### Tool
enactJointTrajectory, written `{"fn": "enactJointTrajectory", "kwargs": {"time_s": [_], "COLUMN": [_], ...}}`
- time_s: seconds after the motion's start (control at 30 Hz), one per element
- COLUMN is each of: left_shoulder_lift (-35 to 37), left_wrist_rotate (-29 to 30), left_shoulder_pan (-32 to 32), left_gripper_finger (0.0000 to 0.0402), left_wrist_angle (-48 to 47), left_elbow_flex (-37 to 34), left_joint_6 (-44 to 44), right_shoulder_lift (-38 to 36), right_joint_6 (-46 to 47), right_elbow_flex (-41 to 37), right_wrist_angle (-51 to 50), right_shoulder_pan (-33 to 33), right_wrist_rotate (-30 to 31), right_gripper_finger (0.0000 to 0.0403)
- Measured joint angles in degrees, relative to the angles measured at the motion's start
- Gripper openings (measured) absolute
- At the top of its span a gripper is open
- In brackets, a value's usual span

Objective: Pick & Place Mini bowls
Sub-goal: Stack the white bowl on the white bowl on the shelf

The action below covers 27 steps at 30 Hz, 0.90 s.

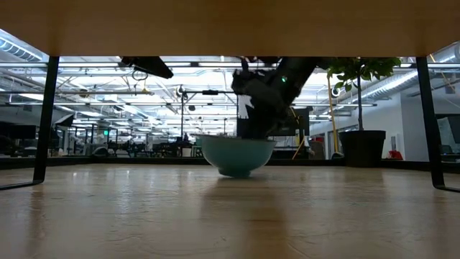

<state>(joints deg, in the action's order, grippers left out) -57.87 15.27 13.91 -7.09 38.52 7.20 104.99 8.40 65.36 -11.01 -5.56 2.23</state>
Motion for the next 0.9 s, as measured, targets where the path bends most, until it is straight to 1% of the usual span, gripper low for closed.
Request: {"fn": "enactJointTrajectory", "kwargs": {"time_s": [0.07, 0.2, 0.47, 0.5, 0.57, 0.7, 0.77, 0.83, 0.9], "left_shoulder_lift": [0.00, 0.00, 0.00, 0.00, 0.00, 0.00, 0.02, 0.01, 0.00], "left_wrist_rotate": [0.00, 0.00, -0.28, -0.29, -0.31, -0.39, -0.42, -0.42, -0.49], "left_shoulder_pan": [0.00, 0.00, -0.01, 0.00, 0.00, -0.02, -0.02, -0.02, -0.02], "left_gripper_finger": [0.0170, 0.0170, 0.0170, 0.0170, 0.0170, 0.0170, 0.0170, 0.0170, 0.0170], "left_wrist_angle": [-0.08, -0.24, -0.28, -0.28, -0.26, 0.01, 0.07, 0.32, 0.99], "left_elbow_flex": [0.00, 0.00, 0.00, 0.00, 0.00, 0.00, 0.00, 0.00, 0.00], "left_joint_6": [0.02, 0.02, -0.58, -0.75, -1.36, -2.27, -2.71, -2.88, -3.29], "right_shoulder_lift": [-0.14, -0.06, 0.17, 0.18, 0.20, 0.33, 0.33, 0.33, 0.33], "right_joint_6": [-1.05, -2.90, -6.66, -7.26, -8.55, -11.86, -13.93, -15.74, -17.89], "right_elbow_flex": [0.15, 0.13, -0.06, -0.07, -0.07, -0.13, -0.15, -0.15, -0.15], "right_wrist_angle": [0.55, 2.12, 10.40, 11.09, 12.15, 13.85, 15.69, 18.29, 21.36], "right_shoulder_pan": [-0.13, -0.37, -0.44, -0.44, -0.44, -0.48, -0.68, -0.92, -1.21], "right_wrist_rotate": [-0.55, -0.59, 2.62, 4.16, 9.23, 23.21, 29.26, 33.70, 36.82], "right_gripper_finger": [0.0012, 0.0007, 0.0003, 0.0002, 0.0002, 0.0001, 0.0001, 0.0001, 0.0001]}}
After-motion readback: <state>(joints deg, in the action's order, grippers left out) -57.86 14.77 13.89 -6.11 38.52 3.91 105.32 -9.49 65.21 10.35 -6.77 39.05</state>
